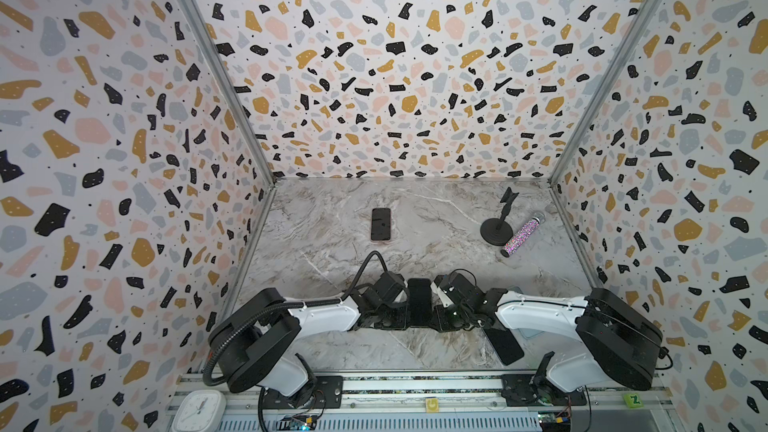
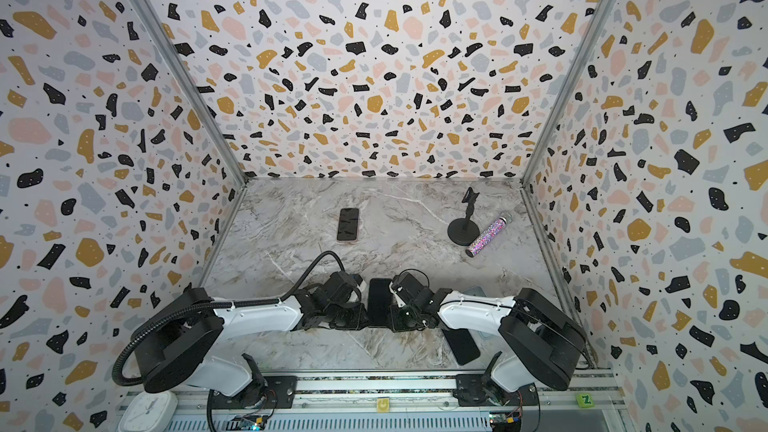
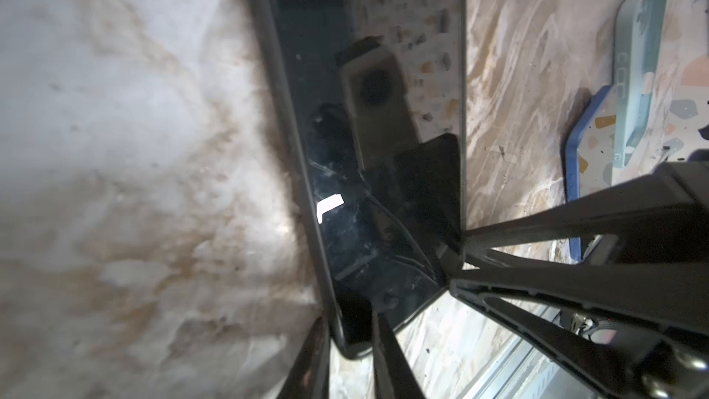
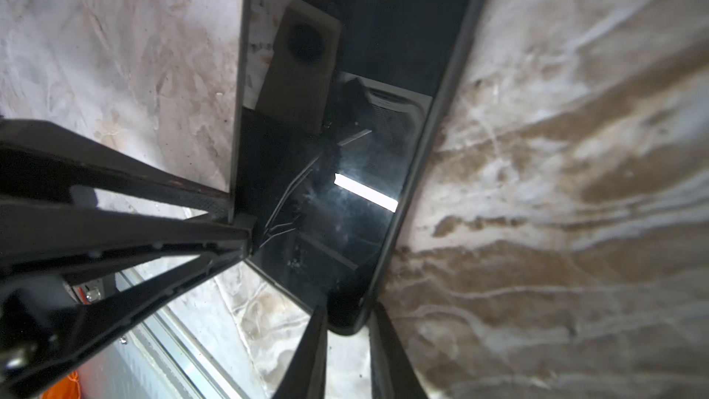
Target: Put the phone into the phone case
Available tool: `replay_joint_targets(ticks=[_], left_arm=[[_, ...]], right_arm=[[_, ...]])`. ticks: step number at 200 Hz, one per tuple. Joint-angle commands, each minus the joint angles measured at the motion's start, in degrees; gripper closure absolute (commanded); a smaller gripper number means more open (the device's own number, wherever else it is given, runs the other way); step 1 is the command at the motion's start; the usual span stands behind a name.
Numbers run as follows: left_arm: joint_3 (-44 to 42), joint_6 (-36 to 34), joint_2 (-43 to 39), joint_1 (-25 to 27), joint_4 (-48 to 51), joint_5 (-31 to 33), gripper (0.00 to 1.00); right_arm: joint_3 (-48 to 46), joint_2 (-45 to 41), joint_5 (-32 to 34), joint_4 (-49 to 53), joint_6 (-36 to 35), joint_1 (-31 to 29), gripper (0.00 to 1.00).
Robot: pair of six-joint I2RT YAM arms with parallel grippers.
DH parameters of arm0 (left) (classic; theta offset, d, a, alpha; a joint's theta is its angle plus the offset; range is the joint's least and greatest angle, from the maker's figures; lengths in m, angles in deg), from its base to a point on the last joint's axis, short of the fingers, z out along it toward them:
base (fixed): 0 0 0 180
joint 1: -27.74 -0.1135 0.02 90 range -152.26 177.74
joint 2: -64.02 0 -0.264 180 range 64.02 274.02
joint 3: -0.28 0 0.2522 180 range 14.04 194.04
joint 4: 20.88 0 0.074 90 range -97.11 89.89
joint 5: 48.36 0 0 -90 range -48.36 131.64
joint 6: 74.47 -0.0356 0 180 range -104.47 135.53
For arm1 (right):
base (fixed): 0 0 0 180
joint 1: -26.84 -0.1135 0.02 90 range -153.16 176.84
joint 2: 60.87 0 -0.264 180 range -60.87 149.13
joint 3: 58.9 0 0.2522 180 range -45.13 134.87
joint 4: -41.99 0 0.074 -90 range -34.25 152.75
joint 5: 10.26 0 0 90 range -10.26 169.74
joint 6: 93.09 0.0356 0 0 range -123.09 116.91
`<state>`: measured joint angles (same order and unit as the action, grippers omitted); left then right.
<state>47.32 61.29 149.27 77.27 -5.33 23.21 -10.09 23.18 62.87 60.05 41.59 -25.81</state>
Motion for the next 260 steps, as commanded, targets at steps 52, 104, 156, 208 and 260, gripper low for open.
replay_joint_targets(ticks=[52,104,156,208,260], left_arm=[[-1.17,-0.45,2.80,1.53,0.64,-0.64,0.91],[7.47,-5.02,-2.43,-1.67,12.59,4.75,0.51],[19.80,-4.22,1.45,0.26,23.51,18.76,0.06],[30.37,0.33,11.81,4.22,31.41,27.11,0.00],[37.81,4.51,20.07,9.29,35.80,27.80,0.00]], right_arm=[[1.44,1.61,-0.32,-0.38,-1.04,-0.90,0.88],[4.21,-6.98,1.02,5.62,-5.12,3.10,0.75],[2.64,-16.34,5.74,10.27,-10.22,11.43,0.54],[-4.07,-29.33,2.77,9.39,-13.35,18.70,0.41],[-7.49,-29.79,0.78,7.94,-15.04,19.99,0.02]])
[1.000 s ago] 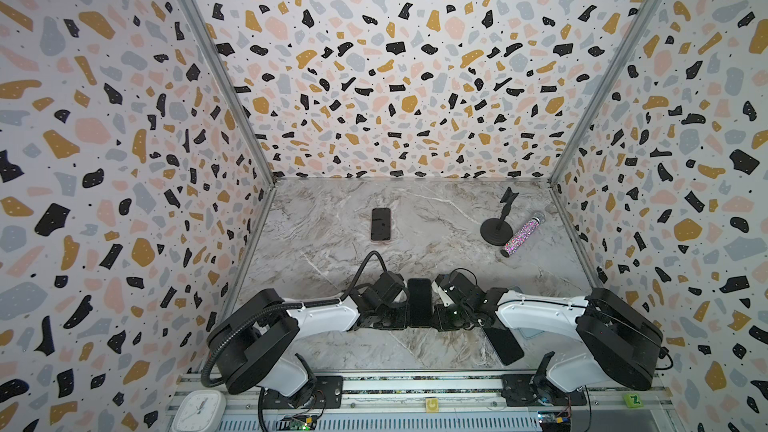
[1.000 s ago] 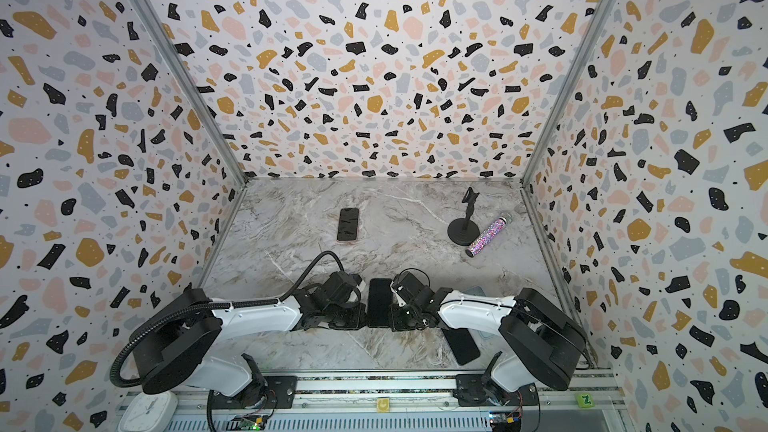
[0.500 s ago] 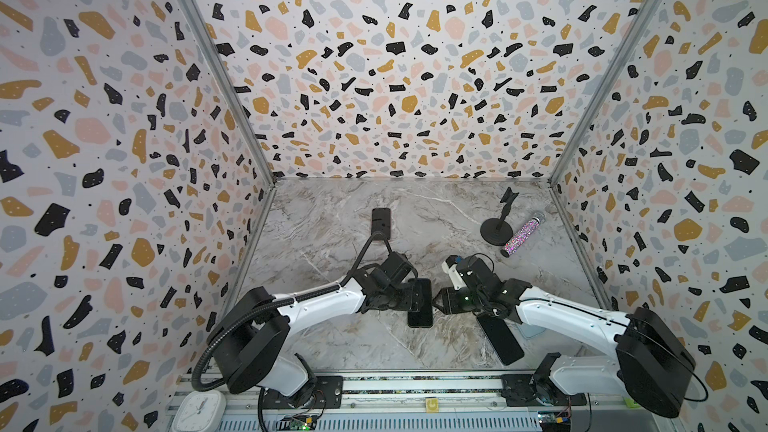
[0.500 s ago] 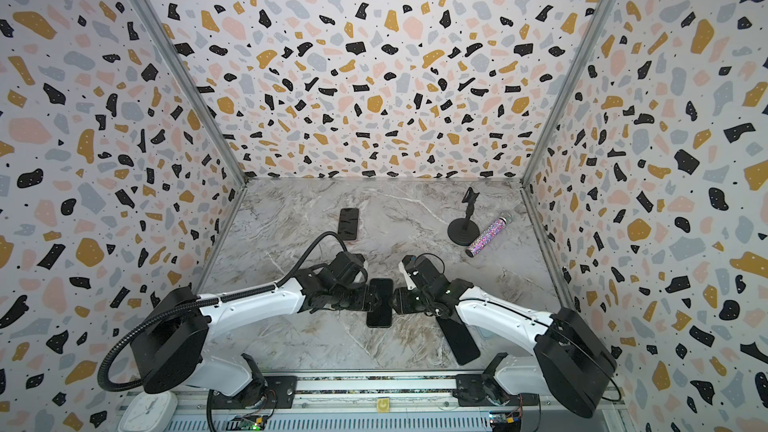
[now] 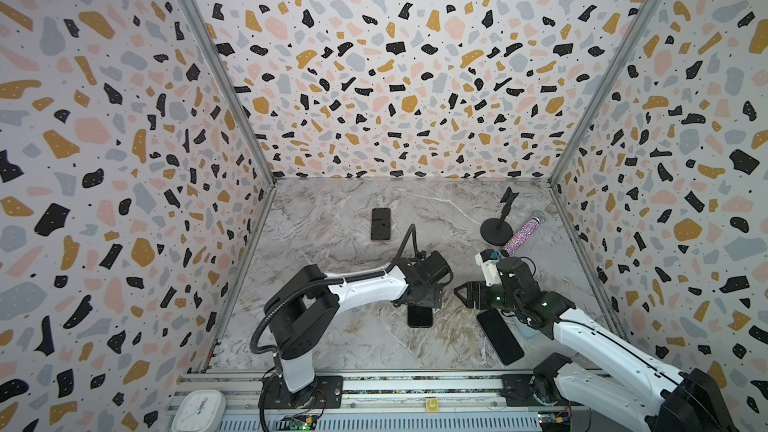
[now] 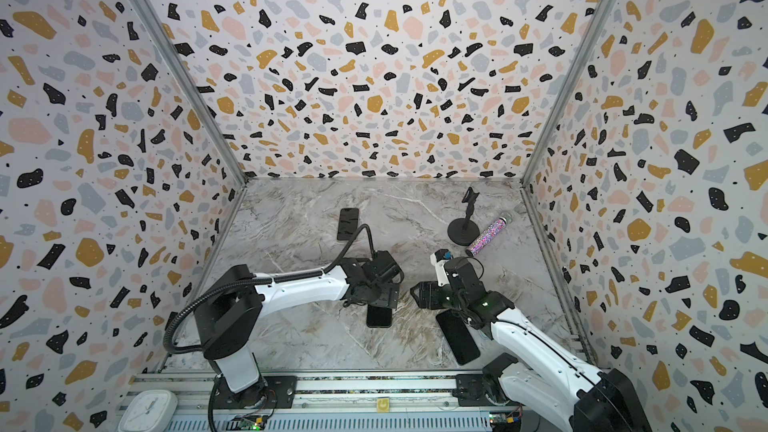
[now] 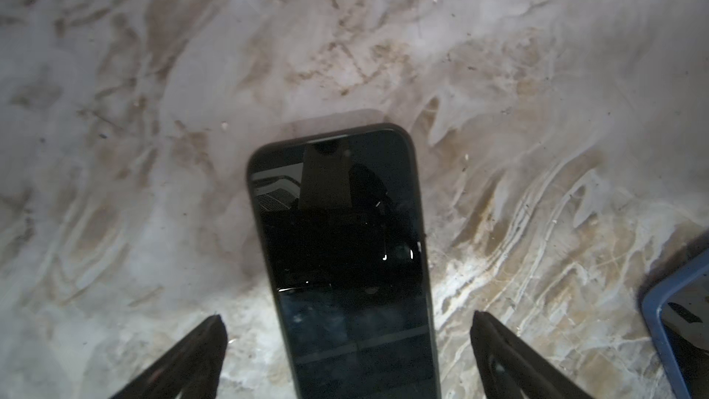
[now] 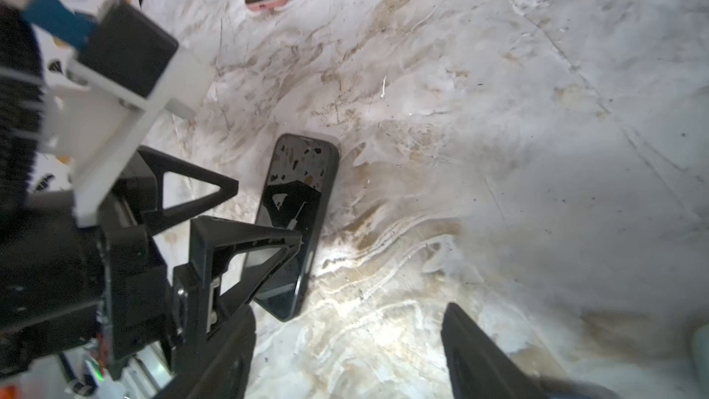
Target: Put the phone into the phone case
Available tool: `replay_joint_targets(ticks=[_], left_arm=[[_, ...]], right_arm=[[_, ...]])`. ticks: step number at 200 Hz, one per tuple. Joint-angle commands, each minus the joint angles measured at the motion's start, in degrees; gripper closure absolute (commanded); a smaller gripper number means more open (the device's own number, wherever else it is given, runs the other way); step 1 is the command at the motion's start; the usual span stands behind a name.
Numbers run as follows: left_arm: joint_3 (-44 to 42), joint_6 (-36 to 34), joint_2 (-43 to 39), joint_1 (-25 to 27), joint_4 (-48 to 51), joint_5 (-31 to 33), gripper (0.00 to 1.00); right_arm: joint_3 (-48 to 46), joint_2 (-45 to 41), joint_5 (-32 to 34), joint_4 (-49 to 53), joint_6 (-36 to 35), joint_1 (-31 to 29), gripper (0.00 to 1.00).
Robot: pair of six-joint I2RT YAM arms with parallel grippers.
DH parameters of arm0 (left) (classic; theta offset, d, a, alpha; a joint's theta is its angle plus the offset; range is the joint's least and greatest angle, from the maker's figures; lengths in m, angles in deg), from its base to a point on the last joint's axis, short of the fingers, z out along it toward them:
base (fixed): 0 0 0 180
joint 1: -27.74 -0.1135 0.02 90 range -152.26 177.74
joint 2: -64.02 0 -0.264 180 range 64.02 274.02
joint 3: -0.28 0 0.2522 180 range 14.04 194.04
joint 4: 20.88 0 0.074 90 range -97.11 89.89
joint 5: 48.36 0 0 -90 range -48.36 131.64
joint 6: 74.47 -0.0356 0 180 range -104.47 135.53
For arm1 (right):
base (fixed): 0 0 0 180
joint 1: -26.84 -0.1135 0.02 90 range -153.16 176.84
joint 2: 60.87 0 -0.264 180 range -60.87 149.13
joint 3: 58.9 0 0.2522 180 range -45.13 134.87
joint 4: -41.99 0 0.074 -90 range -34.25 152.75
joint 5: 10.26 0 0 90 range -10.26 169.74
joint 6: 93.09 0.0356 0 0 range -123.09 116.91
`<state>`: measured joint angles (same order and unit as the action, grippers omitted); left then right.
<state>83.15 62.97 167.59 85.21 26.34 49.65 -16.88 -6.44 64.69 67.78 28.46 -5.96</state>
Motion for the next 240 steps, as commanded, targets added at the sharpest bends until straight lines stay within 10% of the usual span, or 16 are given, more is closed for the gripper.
replay_joint_targets(ticks=[1,96,240], left_arm=[[2.04,2.83,1.78,1.43,4.10,1.33,0.00],[2.18,6.71,6.05,2.45,4.93,0.62,0.00],[10.19,0.16,9.24,-0.81,7.90,9.00,0.34]], right_arm=[[-0.72,-0.19,-0.95,0.28,-1.92,0.12,0.00],[-2.93,-1.70,-0.36,-1.41,-0.36,0.55,0.01],[-4.01,-1.03,0.48,-2.57,-0.12,0.57,0.01]])
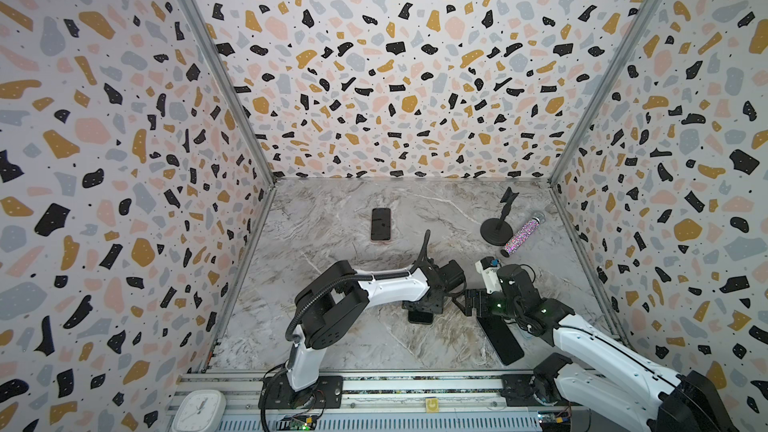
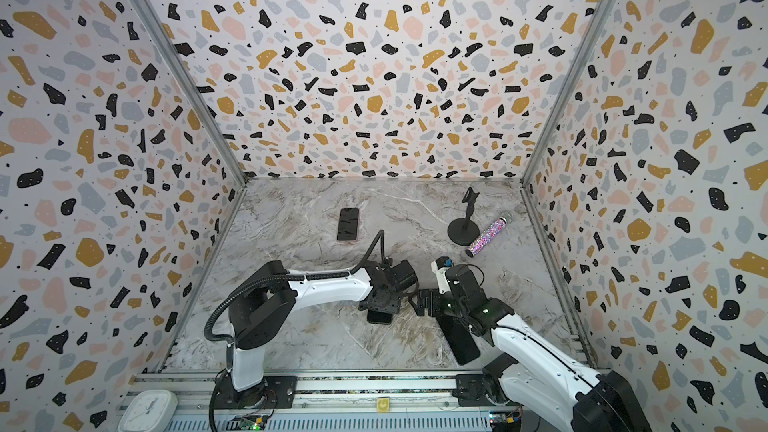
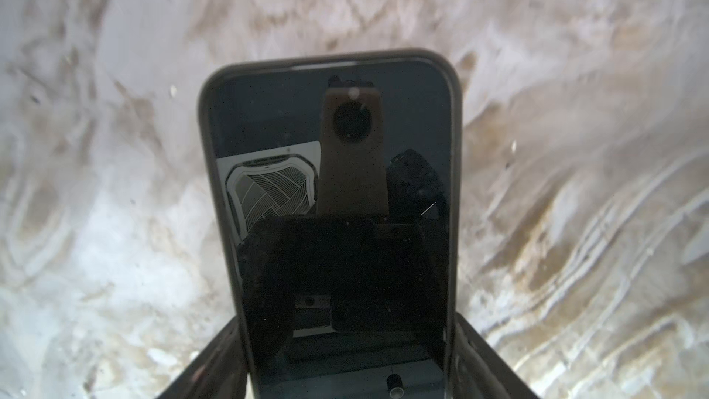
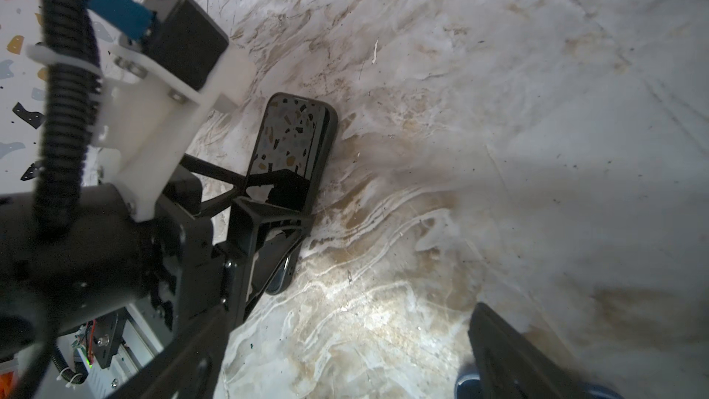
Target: Put the phone into the phone case
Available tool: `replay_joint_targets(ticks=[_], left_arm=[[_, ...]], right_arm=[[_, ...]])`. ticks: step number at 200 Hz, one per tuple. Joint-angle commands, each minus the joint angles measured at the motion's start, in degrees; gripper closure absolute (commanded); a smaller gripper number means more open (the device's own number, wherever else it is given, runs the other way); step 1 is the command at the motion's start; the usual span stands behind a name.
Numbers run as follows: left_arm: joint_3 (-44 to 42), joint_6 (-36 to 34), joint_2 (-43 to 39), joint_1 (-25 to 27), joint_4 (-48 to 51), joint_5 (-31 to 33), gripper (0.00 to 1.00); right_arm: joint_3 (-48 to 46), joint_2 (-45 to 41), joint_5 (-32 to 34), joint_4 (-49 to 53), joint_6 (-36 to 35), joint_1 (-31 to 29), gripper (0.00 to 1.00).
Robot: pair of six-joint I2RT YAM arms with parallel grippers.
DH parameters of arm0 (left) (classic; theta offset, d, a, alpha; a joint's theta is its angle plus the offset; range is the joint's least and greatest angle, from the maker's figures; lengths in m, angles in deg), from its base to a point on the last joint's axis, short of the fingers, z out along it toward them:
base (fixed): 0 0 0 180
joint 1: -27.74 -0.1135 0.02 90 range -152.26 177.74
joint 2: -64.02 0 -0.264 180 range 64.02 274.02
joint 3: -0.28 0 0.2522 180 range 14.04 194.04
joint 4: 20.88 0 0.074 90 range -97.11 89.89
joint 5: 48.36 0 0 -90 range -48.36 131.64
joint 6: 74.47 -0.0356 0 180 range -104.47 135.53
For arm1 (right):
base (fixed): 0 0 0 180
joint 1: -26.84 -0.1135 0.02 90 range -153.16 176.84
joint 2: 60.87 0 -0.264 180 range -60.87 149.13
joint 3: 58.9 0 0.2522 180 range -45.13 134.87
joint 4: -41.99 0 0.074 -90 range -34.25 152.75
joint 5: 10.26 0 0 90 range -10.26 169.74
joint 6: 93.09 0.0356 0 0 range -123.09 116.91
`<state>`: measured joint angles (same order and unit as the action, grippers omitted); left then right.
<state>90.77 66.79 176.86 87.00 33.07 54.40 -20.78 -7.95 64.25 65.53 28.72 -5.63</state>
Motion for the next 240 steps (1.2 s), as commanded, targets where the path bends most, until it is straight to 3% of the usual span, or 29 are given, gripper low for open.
replay_joint_targets(ticks=[1,53,128,240], left_arm=[[2.64,-3.78,-0.01,-2.72,1.06,4.19,0.34],[18.41,-13.02,7.24,-10.47,2.52,6.64,0.39],[42.27,-20.69,22.67,-21.74,8.33,3.81,0.43],[48.79,-24.37,28.78,-24.44,7.37,2.13,0.43]], right_arm=[[-0.11,0.54,1.00,-0.30,-0.45,0.22,0.01],[1.26,4.70,1.74,-1.76,-0.95,0.41,0.01],[4.11,10.07,2.51,-2.57,-1.40,1.08,0.01],[4.60,11.23,1.16,-3.20,-0.35,0.75,0.01]])
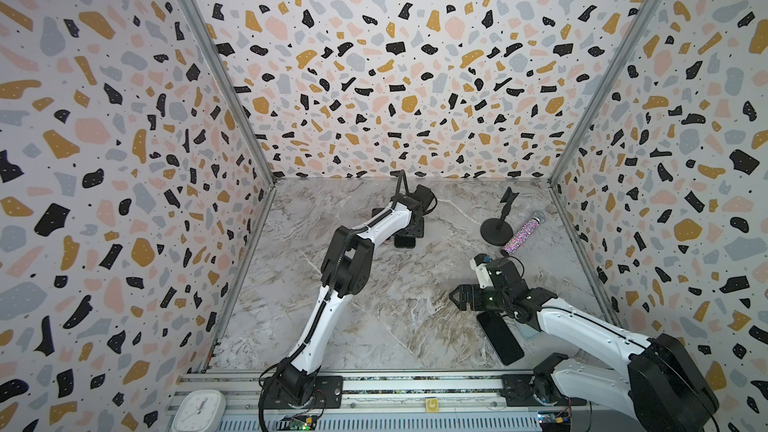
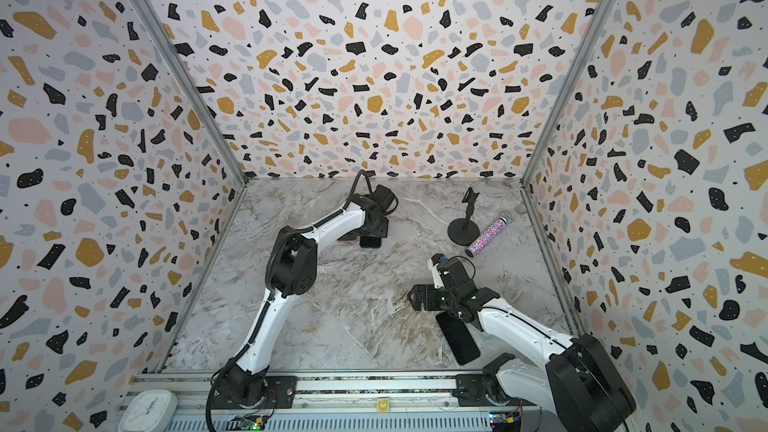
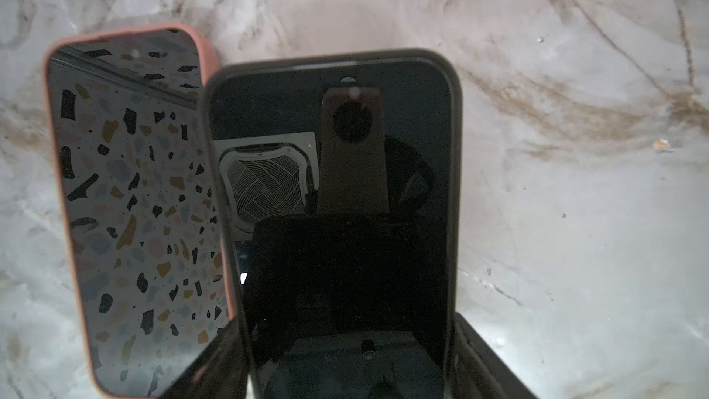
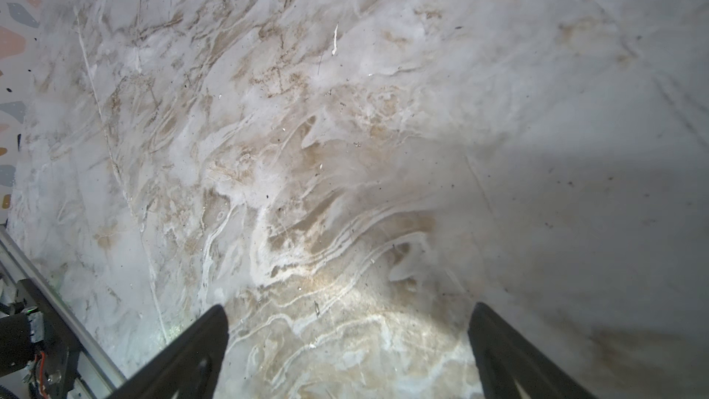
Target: Put the phone into the phone case
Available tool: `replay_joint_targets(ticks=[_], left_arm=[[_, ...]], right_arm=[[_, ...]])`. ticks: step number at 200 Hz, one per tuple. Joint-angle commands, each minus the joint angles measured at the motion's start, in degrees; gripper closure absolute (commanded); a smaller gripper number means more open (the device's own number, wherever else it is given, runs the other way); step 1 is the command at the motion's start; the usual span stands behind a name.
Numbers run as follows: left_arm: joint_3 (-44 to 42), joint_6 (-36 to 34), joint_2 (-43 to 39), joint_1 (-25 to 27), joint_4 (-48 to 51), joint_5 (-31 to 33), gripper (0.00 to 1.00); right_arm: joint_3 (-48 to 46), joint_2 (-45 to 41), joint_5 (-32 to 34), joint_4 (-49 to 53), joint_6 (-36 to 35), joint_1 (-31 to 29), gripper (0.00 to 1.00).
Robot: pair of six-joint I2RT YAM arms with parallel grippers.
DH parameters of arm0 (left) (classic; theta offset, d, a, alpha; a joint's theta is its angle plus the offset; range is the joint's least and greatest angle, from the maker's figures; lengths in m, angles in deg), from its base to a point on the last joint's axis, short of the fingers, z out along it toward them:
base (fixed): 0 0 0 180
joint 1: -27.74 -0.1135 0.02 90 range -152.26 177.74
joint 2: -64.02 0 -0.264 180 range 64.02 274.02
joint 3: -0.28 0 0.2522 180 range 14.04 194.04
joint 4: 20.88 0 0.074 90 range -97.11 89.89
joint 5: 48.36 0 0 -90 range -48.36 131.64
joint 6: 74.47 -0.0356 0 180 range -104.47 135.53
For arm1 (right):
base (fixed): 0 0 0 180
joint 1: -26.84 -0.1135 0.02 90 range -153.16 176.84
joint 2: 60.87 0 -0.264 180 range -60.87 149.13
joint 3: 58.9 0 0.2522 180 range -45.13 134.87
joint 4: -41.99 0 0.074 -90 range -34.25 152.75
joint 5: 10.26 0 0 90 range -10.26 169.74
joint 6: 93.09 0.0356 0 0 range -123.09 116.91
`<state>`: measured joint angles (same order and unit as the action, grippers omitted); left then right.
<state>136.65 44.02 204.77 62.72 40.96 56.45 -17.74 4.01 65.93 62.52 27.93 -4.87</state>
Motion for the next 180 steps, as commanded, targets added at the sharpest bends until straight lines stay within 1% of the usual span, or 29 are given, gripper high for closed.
replay_joint_targets(ticks=[1,54,98,106,123,139,156,180], left_arm=[[3.00,-1.55,0.90,-0.17,-0.52,0.06,0.43],[7.09,-1.16,3.12,-1.04,-0.61,-0.86,0.42],[5.35,-0.46,2.72,-1.56,-1.07,-0.97,0.40],[4.80,-0.12,2.54,-1.58,-1.27,-0.92,0.37],[4.52,-0.02,2.26,-1.58,-1.04,-1.35,0.25],[4.75,-0.01,1.47,-1.58,-0.33,-1.98,0.17],[3.63,0.56,-0.97,-1.54,-0.54,-3.54,0.12],[-2.03,1.24,-7.42,-0.82,-3.73,-5.83,0.09]], right_arm=[[1.49,-0.72,-0.52,-0.22,0.44,-0.02,0.01],[0.99,-1.33,-0.97,0.22,0.62,-0.22,0.01],[0.75,-2.54,-0.39,0.62,0.53,-0.29,0.01],[0.74,-2.49,-0.39,0.59,0.61,-0.25,0.01],[0.82,-2.48,-0.61,0.80,0.44,-0.28,0.01],[1.29,-2.65,-0.01,2.75,-0.12,-0.12,0.01],[2.04,-3.58,1.88,6.24,-0.20,0.06,0.01],[2.98,-5.01,5.42,12.56,1.19,0.06,0.01]])
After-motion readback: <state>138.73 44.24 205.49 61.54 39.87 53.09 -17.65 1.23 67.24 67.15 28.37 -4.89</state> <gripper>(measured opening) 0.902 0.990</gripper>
